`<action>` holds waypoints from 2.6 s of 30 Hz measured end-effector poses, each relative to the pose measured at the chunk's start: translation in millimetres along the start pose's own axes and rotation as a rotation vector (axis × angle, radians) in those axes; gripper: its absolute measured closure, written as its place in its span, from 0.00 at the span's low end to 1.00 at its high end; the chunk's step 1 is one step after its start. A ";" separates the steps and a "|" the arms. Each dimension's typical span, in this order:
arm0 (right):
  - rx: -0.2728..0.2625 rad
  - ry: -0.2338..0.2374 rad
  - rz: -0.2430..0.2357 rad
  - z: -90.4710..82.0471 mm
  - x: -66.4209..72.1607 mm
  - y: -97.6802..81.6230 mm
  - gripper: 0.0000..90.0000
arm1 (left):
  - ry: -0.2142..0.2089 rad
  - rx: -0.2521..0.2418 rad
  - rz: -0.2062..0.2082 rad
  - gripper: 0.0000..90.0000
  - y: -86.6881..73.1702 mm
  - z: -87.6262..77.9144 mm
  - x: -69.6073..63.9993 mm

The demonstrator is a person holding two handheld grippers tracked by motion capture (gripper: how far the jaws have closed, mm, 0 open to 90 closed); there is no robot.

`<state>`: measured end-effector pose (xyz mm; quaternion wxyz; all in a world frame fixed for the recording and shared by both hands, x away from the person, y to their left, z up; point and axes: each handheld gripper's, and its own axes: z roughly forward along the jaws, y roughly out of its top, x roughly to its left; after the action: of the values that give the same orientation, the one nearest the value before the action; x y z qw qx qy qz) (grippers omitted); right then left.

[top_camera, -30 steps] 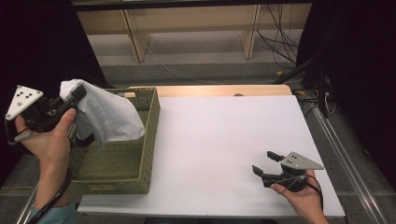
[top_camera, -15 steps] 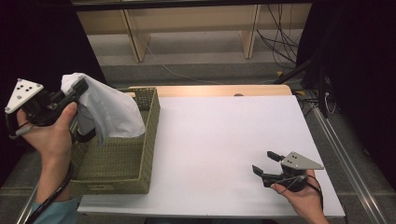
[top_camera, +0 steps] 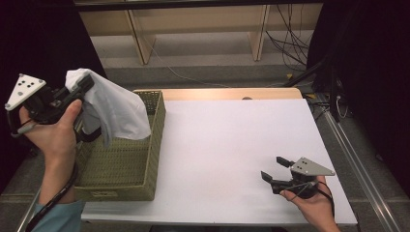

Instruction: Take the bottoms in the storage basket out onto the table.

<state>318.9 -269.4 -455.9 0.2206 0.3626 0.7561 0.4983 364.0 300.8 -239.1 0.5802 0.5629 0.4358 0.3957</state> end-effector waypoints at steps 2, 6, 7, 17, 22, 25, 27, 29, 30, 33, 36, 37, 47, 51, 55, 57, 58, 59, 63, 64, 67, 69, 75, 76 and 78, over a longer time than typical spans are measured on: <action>0.001 -0.002 0.001 -0.4 -0.2 0.1 0.26 | -0.004 -0.004 -0.004 0.89 1.1 1.0 -1.4; 0.000 -0.001 0.002 -0.4 -0.2 0.2 0.25 | -0.011 -0.010 -0.001 0.89 4.0 1.6 -4.3; 0.001 -0.001 0.001 -0.2 -0.2 0.1 0.25 | -0.012 -0.012 0.000 0.89 4.6 1.8 -4.9; 0.004 0.001 0.005 0.4 0.2 -0.2 0.26 | -0.027 -0.019 0.005 0.89 9.9 2.7 -9.3; 0.003 0.003 0.002 0.2 0.1 0.0 0.25 | -0.037 -0.025 0.008 0.89 12.3 2.9 -12.7; 0.000 0.000 0.003 -0.2 -0.2 0.1 0.26 | -0.046 -0.024 0.014 0.89 13.9 3.3 -15.5; 0.000 0.001 0.003 -0.2 -0.1 0.1 0.26 | -0.054 -0.028 0.013 0.89 14.7 3.8 -17.6; 0.000 0.001 0.001 -0.4 -0.1 0.2 0.26 | -0.060 -0.029 0.014 0.89 15.4 4.4 -19.6; 0.000 0.001 0.001 -0.4 0.0 0.2 0.26 | -0.066 -0.029 0.014 0.89 15.8 5.4 -21.7; 0.000 0.001 0.002 -0.4 -0.1 0.3 0.25 | -0.075 -0.026 0.018 0.89 16.1 6.6 -24.2; -0.001 0.001 0.004 -0.6 -0.1 0.3 0.25 | -0.079 -0.025 0.022 0.89 15.5 7.4 -25.6; -0.001 0.001 0.005 -0.6 -0.1 0.4 0.25 | -0.083 -0.023 0.022 0.89 15.1 7.6 -26.4; 0.000 0.002 0.003 -0.5 0.2 0.4 0.25 | -0.101 -0.021 0.028 0.89 16.0 10.4 -33.7; -0.003 0.003 0.003 -0.7 0.1 0.5 0.25 | -0.112 -0.017 0.034 0.89 15.1 12.4 -38.5; -0.003 0.003 0.004 -0.8 0.2 0.4 0.25 | -0.120 -0.016 0.036 0.89 14.7 14.2 -42.0; -0.003 0.003 0.003 -0.8 0.2 0.5 0.25 | -0.128 -0.017 0.036 0.89 14.9 15.5 -44.8; -0.003 0.004 0.004 -0.8 0.2 0.5 0.25 | -0.128 -0.017 0.036 0.89 14.9 15.5 -44.8; -0.002 0.003 0.004 -0.9 0.2 0.5 0.25 | -0.134 -0.015 0.035 0.89 14.9 16.0 -47.1; -0.005 0.006 0.003 -0.4 0.9 0.6 0.26 | -0.144 -0.010 0.042 0.89 14.0 17.0 -51.0; -0.005 0.006 0.003 -0.4 0.9 0.6 0.26 | -0.144 -0.010 0.042 0.89 14.0 17.0 -51.0; -0.004 0.007 0.001 -0.5 0.8 0.6 0.25 | -0.149 -0.005 0.037 0.89 12.9 19.0 -51.6; -0.007 0.006 0.004 -1.1 0.8 0.9 0.25 | -0.153 -0.007 0.035 0.89 12.3 19.9 -52.7; -0.011 0.008 0.005 -1.0 0.3 0.8 0.26 | -0.165 -0.002 0.045 0.89 12.3 22.6 -58.3; -0.011 0.008 0.005 -1.0 0.3 0.8 0.26 | -0.167 -0.002 0.045 0.89 12.6 23.0 -59.1; -0.010 0.009 0.004 -1.5 0.2 1.1 0.26 | -0.170 -0.004 0.045 0.89 13.5 23.5 -60.5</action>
<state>318.0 -269.8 -454.4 0.2179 0.3606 0.7538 0.5043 368.2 236.8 -222.3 0.6072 0.6028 0.3715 0.3605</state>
